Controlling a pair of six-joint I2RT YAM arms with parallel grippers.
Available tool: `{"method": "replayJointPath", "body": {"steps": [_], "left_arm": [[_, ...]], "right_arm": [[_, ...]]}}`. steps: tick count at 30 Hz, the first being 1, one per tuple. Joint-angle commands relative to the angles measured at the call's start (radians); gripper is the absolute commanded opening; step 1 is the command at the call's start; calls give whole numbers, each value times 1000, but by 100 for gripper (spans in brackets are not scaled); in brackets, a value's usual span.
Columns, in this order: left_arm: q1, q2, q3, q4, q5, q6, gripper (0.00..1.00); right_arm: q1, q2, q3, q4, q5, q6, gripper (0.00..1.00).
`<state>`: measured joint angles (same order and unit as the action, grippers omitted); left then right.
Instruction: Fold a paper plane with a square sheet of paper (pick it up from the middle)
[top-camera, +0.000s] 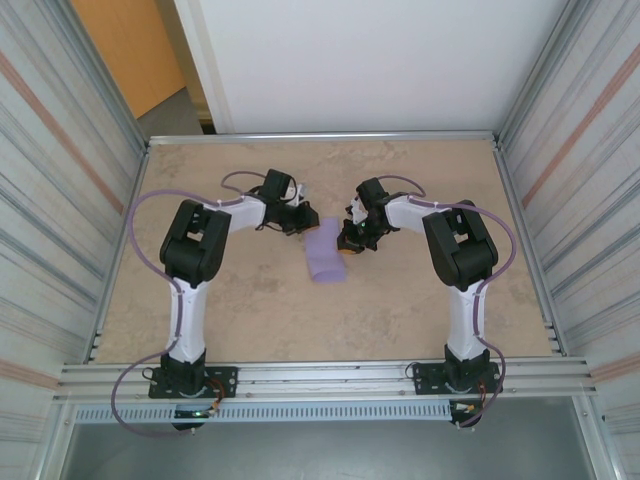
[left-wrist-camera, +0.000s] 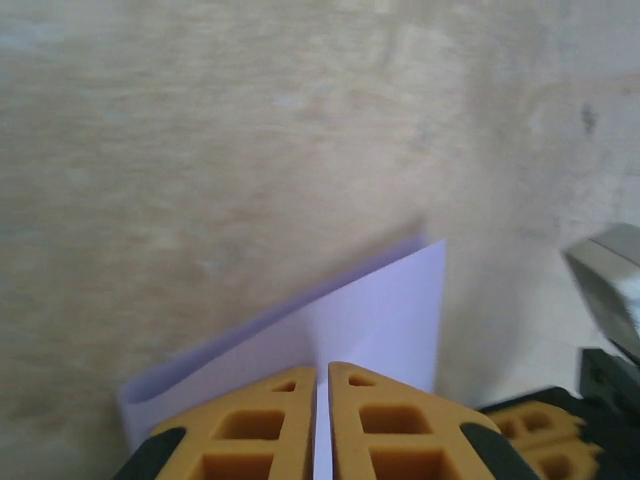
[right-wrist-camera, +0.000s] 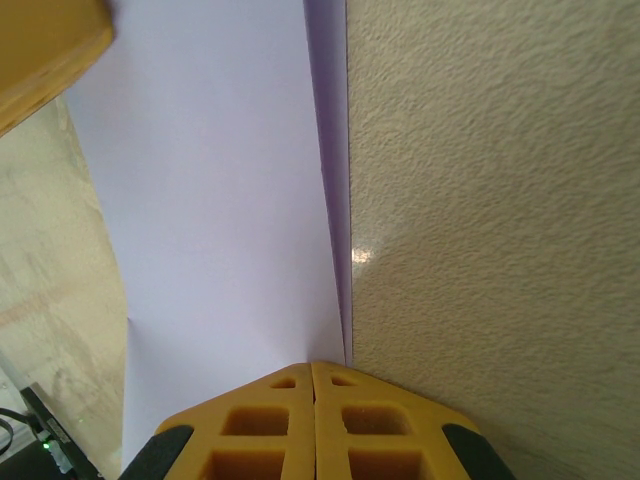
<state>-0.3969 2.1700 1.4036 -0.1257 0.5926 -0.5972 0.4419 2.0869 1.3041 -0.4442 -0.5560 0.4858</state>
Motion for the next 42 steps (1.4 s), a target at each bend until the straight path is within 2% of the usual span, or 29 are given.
{"method": "replayJointPath", "body": {"steps": [1, 10, 16, 21, 27, 33, 42], "left_arm": [[25, 33, 40, -61, -55, 29, 12], [96, 73, 130, -172, -63, 40, 12], [98, 10, 167, -241, -74, 77, 12], [62, -158, 42, -180, -5, 41, 13], [-15, -261, -129, -128, 116, -15, 13], [-96, -273, -228, -114, 123, -68, 13], [-107, -245, -296, -101, 111, -93, 13]], "right_arm": [[20, 174, -127, -142, 299, 3, 8], [20, 174, -127, -140, 307, 2, 8], [21, 171, -128, -139, 304, 3, 8], [19, 168, -126, -137, 300, 2, 8], [18, 176, -121, -136, 291, 2, 8], [18, 183, -118, -134, 291, 5, 8], [19, 182, -120, -138, 295, 8, 8]]}}
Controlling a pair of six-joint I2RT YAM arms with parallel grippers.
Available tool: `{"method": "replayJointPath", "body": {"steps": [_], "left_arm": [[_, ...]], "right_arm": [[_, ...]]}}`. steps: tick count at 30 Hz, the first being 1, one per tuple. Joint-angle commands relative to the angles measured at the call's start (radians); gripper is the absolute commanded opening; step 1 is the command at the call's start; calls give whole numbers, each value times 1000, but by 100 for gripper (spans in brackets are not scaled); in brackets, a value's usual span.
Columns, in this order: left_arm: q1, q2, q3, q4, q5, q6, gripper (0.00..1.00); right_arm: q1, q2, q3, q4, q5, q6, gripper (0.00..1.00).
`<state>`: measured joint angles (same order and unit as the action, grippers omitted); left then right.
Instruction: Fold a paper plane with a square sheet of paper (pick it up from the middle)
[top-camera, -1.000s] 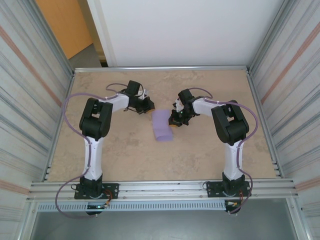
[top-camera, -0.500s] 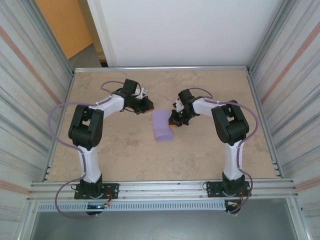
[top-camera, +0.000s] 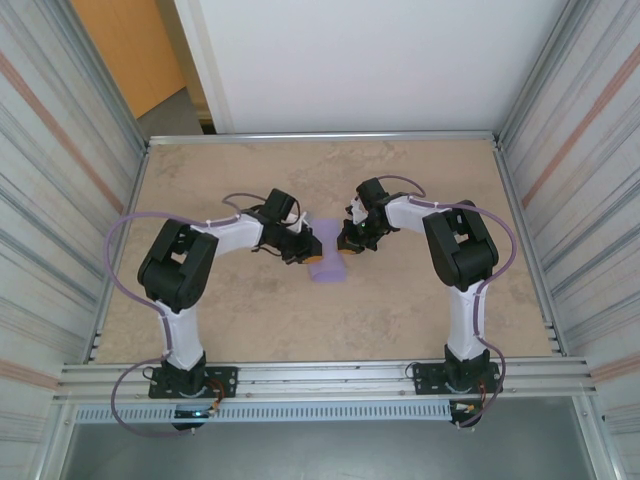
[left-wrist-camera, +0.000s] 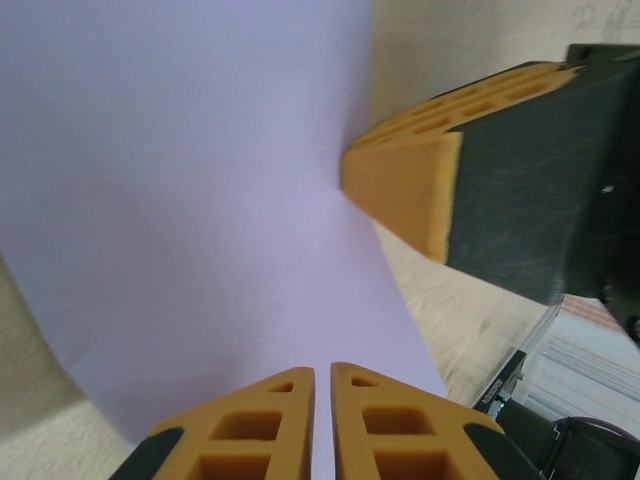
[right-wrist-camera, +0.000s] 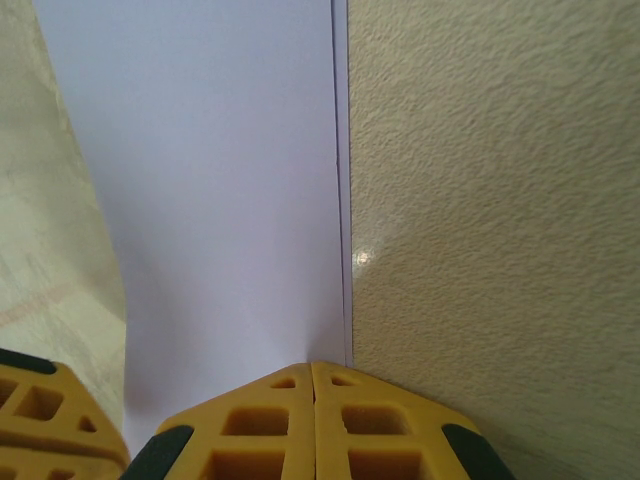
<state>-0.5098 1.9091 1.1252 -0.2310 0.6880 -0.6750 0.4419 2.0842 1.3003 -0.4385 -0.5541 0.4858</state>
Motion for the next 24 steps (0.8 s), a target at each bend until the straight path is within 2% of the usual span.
{"method": "replayJointPath", "body": {"steps": [1, 19, 24], "left_arm": [[5, 17, -25, 3, 13, -12, 13], [6, 47, -79, 11, -5, -3, 13], [9, 28, -99, -45, -43, 32, 13]], "right_arm": [[20, 185, -118, -143, 293, 7, 8], [19, 189, -119, -148, 305, 9, 8], [19, 190, -123, -149, 316, 10, 8]]}}
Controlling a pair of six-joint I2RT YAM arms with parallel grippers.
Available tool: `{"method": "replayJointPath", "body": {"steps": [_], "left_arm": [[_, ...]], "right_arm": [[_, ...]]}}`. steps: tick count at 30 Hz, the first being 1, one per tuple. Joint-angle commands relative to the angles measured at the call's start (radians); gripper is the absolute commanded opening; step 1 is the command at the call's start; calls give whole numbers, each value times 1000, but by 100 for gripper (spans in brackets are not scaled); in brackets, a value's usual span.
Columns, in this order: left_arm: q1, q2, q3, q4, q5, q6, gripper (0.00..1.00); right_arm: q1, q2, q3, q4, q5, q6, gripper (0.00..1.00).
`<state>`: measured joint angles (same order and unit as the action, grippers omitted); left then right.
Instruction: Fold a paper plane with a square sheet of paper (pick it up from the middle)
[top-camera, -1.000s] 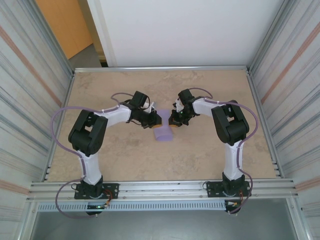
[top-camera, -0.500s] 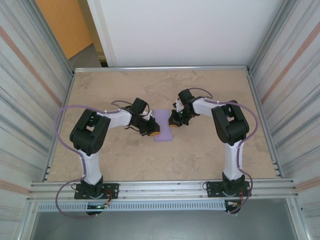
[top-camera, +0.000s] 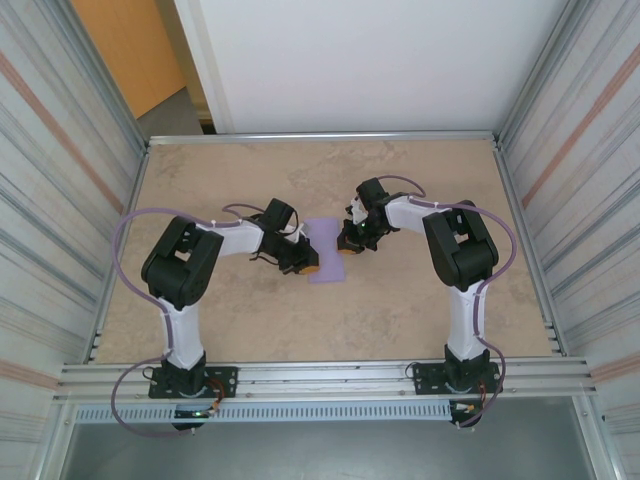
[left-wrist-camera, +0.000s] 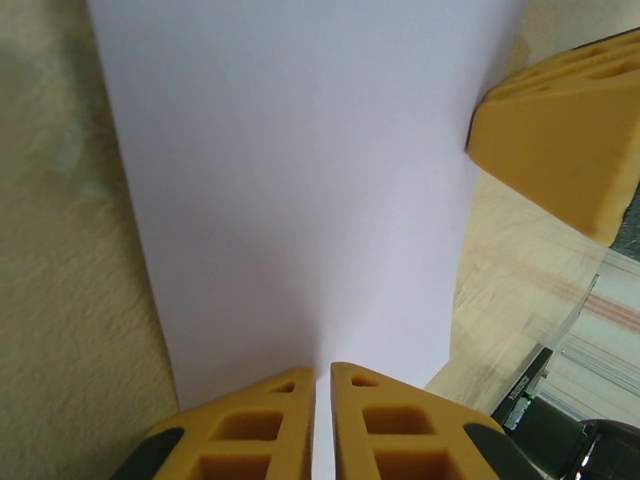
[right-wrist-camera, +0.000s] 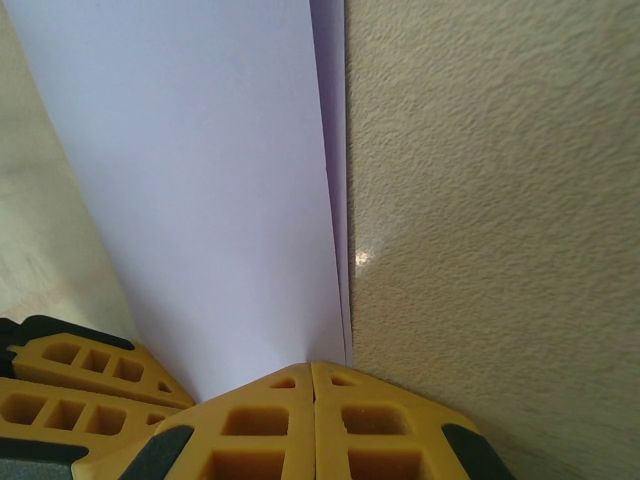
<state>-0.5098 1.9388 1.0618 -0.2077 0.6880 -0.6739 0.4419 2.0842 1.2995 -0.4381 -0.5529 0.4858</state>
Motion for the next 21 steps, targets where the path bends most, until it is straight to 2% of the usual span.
{"method": "replayJointPath", "body": {"steps": [1, 11, 17, 21], "left_arm": [[10, -11, -44, -85, -53, 38, 13], [27, -185, -248, -27, -77, 6, 12], [28, -290, -218, 41, -85, 12, 11], [27, -232, -148, 113, -49, 2, 11]], "right_arm": [[18, 190, -122, -149, 316, 11, 7], [18, 183, -128, -151, 324, 12, 7], [21, 186, -127, -149, 325, 10, 7], [18, 189, -127, -142, 320, 15, 8]]}}
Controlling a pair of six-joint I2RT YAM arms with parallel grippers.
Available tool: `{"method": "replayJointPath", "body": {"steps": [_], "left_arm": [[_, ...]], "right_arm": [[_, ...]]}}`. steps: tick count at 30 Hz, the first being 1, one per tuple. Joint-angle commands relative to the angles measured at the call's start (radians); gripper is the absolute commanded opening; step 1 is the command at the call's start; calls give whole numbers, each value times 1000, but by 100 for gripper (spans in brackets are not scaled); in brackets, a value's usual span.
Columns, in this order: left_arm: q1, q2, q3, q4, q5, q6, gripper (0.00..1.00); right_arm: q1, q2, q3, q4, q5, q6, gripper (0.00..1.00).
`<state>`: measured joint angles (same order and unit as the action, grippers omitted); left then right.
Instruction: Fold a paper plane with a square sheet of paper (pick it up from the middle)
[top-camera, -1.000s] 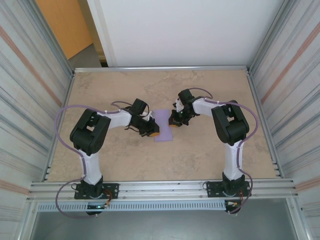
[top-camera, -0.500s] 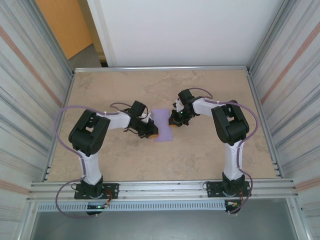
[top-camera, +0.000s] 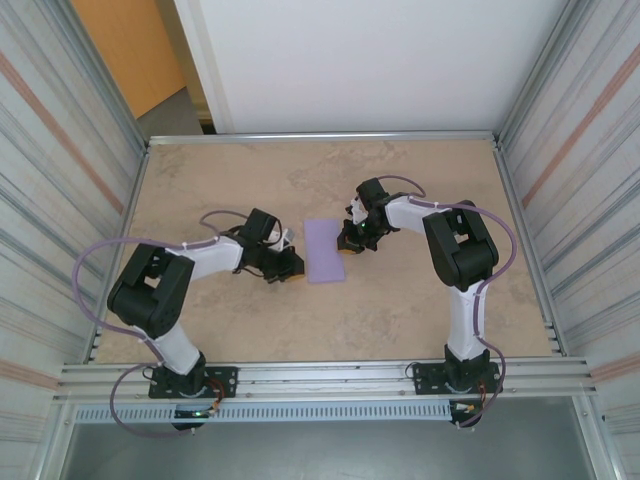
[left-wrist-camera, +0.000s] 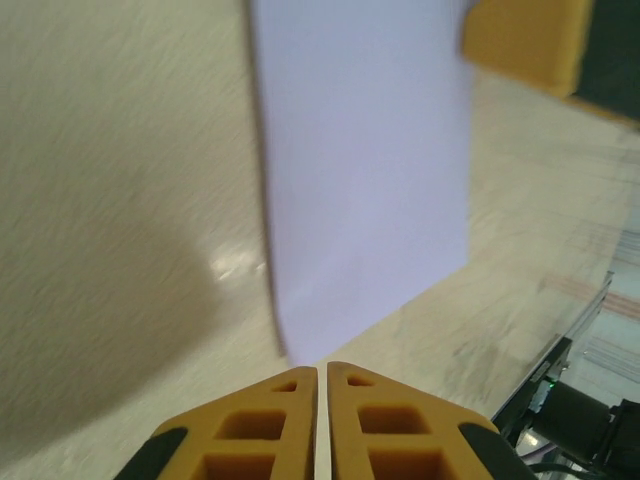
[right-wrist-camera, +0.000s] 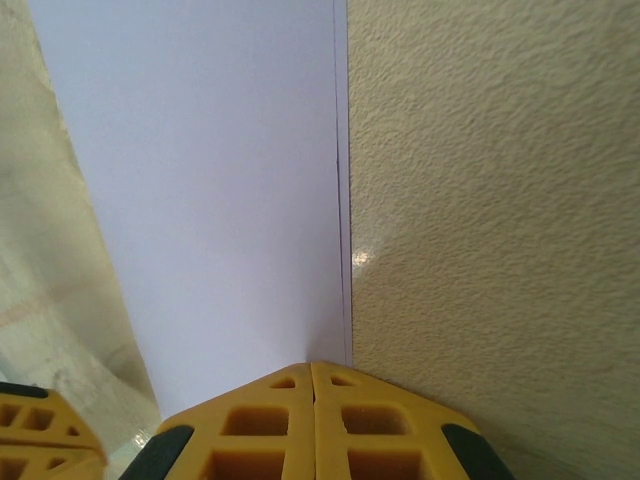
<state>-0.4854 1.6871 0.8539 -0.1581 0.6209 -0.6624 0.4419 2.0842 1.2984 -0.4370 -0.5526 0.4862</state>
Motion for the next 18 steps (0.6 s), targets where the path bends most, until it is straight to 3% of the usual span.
{"method": "replayJointPath", "body": {"steps": [1, 7, 18], "left_arm": [[2, 54, 88, 62, 34, -5, 11], [1, 213, 239, -18, 50, 28, 11], [53, 231, 132, -36, 50, 70, 11]], "right_arm": [[19, 190, -127, -143, 318, 14, 8], [19, 192, -129, -140, 316, 14, 7], [12, 195, -124, -146, 316, 12, 8]]}}
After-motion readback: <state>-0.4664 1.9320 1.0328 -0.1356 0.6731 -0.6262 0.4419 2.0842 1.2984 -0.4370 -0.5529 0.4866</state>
